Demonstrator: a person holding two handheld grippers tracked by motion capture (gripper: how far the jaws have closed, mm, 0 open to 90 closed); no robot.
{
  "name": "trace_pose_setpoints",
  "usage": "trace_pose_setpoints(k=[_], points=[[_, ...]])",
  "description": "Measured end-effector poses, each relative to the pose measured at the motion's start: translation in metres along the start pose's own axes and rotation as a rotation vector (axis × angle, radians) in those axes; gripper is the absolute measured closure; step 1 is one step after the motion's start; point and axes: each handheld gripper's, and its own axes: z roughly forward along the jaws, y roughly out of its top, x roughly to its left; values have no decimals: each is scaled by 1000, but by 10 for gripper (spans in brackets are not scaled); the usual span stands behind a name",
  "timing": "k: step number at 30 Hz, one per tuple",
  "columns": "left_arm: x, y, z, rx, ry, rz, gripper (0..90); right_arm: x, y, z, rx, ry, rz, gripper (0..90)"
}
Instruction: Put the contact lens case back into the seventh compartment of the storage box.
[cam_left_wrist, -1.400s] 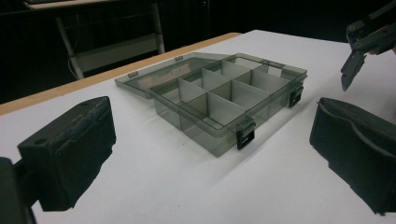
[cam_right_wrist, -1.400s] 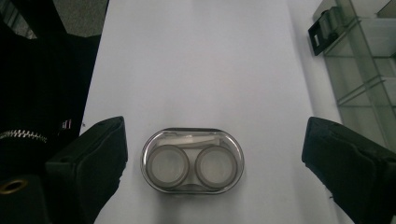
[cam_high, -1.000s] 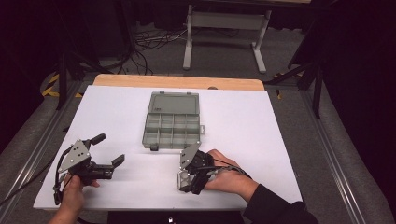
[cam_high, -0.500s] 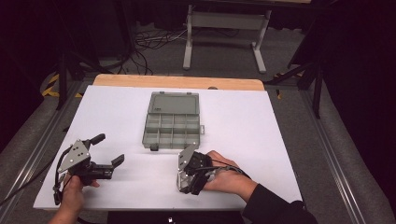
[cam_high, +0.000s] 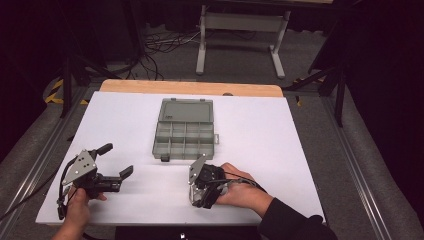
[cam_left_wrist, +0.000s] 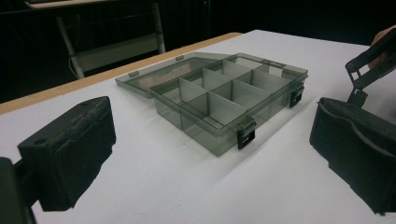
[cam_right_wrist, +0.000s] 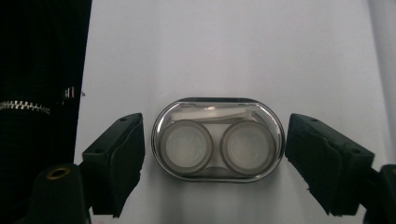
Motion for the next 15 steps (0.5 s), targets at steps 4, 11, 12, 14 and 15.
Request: trace_pose_setpoints(k=[4, 11, 12, 14, 15], points=[[0, 0, 0, -3, -1, -1, 12, 1, 1, 3, 11, -5, -8, 247], [0, 0, 0, -3, 0, -1, 12, 2, 2, 4, 24, -22, -20, 267], [0, 0, 0, -3, 0, -1, 12, 2, 2, 4, 25, -25, -23, 267], [0, 0, 0, -1, 1, 0, 12, 3, 2, 4, 24, -33, -31, 267], [0, 0, 0, -1, 1, 0, 12, 3, 2, 3, 24, -35, -31, 267]])
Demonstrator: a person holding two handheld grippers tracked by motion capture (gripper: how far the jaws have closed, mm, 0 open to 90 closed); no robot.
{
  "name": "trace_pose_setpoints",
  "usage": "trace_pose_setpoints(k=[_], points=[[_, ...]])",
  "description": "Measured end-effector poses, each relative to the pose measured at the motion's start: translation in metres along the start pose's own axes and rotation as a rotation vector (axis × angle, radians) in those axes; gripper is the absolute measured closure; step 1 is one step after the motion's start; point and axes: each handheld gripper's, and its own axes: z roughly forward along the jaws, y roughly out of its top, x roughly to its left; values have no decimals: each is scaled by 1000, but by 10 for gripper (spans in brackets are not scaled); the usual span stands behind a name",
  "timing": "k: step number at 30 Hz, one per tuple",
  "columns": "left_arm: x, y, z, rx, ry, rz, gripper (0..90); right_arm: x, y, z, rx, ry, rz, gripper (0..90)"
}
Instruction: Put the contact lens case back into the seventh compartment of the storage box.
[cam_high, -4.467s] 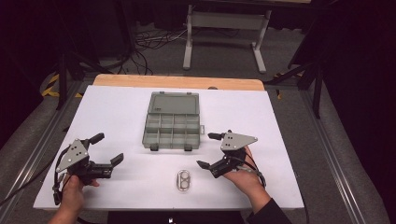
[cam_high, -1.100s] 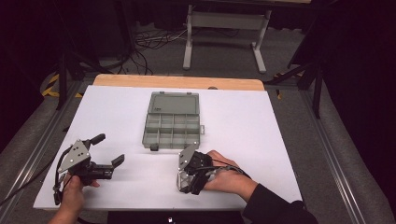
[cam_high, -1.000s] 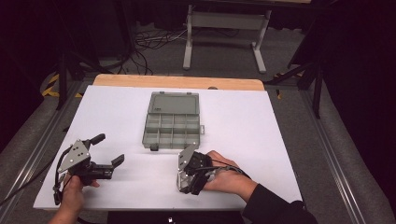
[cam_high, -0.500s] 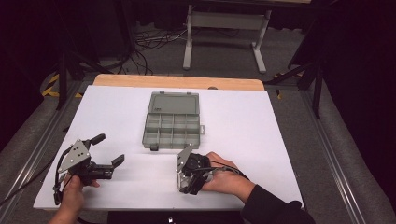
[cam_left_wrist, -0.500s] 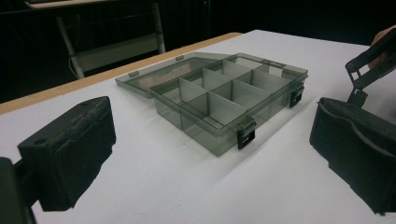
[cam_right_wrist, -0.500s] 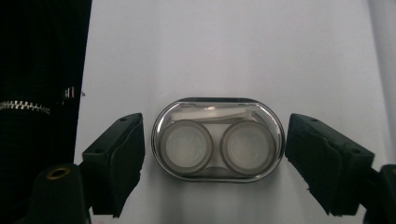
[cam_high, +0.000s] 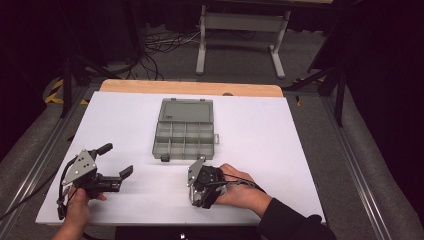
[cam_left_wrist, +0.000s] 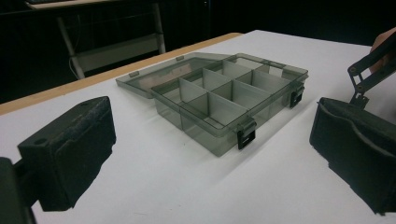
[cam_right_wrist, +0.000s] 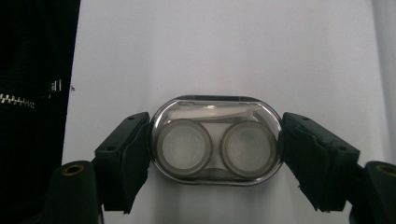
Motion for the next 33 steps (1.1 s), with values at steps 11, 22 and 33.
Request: trace_pose_setpoints(k=[11, 22, 33], points=[[0, 0, 0, -2, 0, 0, 12, 0, 0, -7, -37, -29, -16, 267], [0, 0, 0, -3, 2, 1, 12, 1, -2, -20, -103, -72, -20, 267], [0, 0, 0, -3, 2, -2, 12, 0, -4, -35, -183, -123, -17, 268]])
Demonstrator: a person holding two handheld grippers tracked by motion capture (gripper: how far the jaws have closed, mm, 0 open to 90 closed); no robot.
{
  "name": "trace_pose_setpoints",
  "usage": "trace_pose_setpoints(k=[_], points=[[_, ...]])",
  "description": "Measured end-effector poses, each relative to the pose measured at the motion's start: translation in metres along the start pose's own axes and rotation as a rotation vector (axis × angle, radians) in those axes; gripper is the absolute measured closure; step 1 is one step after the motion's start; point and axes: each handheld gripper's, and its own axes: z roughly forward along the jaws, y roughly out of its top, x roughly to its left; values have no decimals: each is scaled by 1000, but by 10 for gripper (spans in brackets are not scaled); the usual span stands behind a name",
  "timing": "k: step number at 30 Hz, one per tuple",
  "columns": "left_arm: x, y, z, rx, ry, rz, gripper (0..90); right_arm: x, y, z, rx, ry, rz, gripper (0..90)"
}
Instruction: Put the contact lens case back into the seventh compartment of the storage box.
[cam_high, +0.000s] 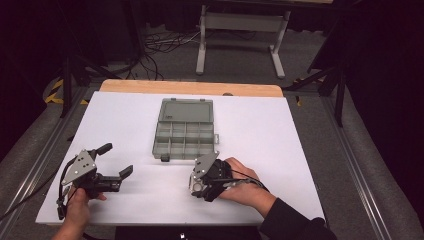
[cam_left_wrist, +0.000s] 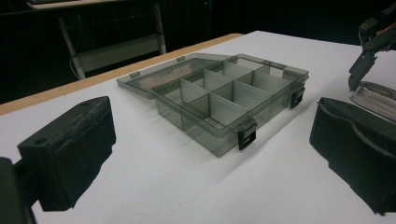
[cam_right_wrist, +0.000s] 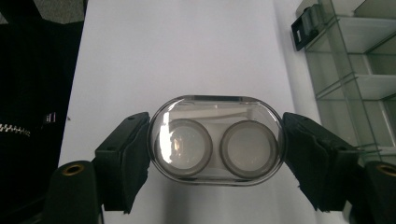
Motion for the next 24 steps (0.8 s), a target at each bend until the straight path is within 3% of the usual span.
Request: trace_pose_setpoints(k=[11, 24], points=[[0, 0, 0, 2, 1, 2, 12, -3, 0, -8, -47, -29, 4, 267], [0, 0, 0, 1, 0, 3, 12, -13, 5, -17, -53, -63, -3, 267]])
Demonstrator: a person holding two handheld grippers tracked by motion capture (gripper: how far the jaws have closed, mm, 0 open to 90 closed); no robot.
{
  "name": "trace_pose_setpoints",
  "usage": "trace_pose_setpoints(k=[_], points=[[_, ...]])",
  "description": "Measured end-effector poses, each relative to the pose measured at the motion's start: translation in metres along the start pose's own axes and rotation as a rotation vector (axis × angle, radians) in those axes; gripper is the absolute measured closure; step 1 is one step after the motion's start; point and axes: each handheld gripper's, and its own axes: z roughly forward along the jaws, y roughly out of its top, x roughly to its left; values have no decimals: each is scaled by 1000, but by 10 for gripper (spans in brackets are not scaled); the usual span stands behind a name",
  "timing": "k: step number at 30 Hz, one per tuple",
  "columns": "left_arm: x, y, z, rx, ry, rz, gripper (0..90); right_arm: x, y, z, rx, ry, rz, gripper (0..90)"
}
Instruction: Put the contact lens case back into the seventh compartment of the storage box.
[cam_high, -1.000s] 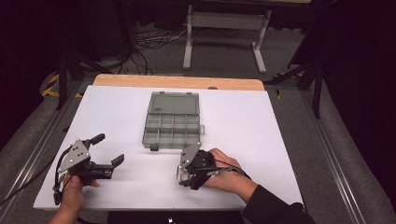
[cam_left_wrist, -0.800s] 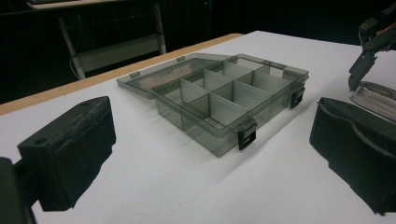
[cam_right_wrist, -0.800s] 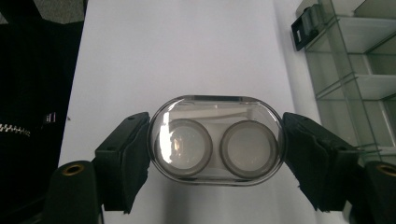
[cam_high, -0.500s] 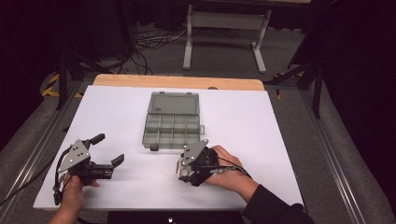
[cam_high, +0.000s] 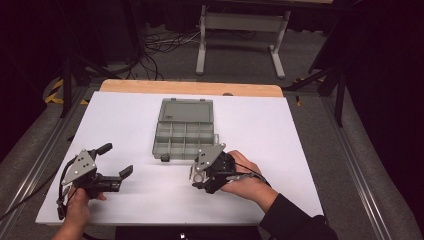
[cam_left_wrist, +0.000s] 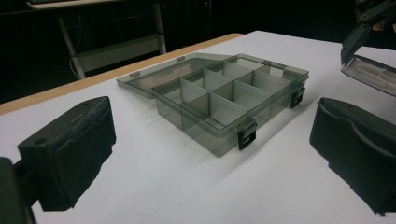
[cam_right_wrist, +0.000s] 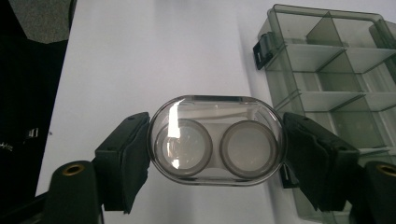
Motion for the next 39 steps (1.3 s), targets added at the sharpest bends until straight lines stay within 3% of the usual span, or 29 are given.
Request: trace_pose_setpoints(k=[39], points=[[1, 0, -1, 1, -1, -2, 11, -46, 23, -11, 3, -83, -20, 267]])
